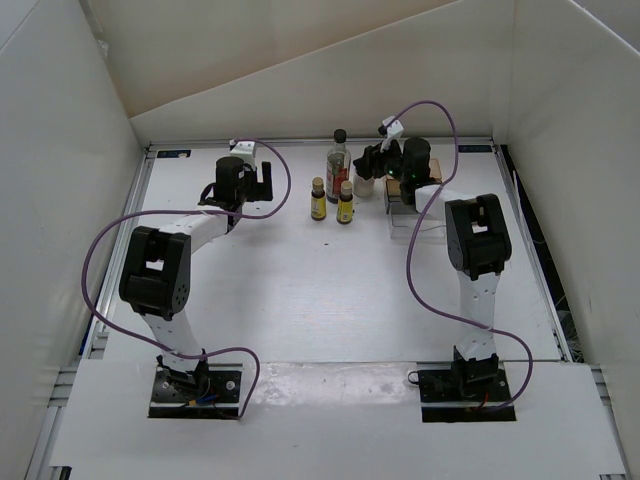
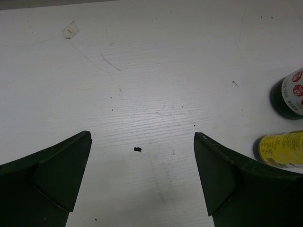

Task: Organize the condiment bottles

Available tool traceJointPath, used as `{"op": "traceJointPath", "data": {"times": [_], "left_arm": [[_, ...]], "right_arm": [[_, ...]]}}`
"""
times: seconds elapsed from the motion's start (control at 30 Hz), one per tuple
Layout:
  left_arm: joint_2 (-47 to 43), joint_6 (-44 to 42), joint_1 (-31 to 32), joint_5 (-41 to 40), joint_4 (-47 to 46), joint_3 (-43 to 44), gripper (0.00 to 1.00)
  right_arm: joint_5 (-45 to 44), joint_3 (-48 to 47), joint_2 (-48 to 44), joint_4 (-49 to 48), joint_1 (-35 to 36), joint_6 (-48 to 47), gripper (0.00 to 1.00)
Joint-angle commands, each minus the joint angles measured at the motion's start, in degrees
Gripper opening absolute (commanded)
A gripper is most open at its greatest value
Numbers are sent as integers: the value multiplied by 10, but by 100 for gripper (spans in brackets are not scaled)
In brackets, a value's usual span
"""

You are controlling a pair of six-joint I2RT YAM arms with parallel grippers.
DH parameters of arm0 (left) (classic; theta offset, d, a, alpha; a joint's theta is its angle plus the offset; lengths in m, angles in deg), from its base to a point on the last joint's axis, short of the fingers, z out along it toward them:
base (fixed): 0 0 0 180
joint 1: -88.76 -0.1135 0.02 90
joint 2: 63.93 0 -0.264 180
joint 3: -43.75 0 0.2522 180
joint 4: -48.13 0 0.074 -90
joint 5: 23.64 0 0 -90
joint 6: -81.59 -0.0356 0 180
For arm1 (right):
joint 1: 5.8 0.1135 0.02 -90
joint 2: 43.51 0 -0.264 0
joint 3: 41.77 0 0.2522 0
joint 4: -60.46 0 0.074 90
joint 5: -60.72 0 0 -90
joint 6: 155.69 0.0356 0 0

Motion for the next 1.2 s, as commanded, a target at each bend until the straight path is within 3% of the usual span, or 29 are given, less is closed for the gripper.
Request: {"op": "traceJointPath", "data": {"times": [0.0, 0.13, 0.43, 0.57, 0.6, 1.17], "left_arm": [[-10, 4, 1, 10, 1, 22, 100], [-9, 4, 2, 10, 0, 18, 100], [-4, 6, 5, 10, 1, 20, 100], [-4, 5, 2, 9, 1, 19, 100], [-3, 5, 4, 10, 1, 20, 100], [-15, 12, 6, 10, 1, 13, 100]], "right_arm": [[-2, -17, 0, -29, -1, -1, 65], [-3, -16, 0, -29, -2, -2, 60], [-7, -14, 2, -29, -2, -2, 31], [-11, -6, -3, -34, -1, -3, 9], [-16, -4, -4, -35, -1, -3, 0], [-20, 1, -115, -22, 4, -51, 0]]}}
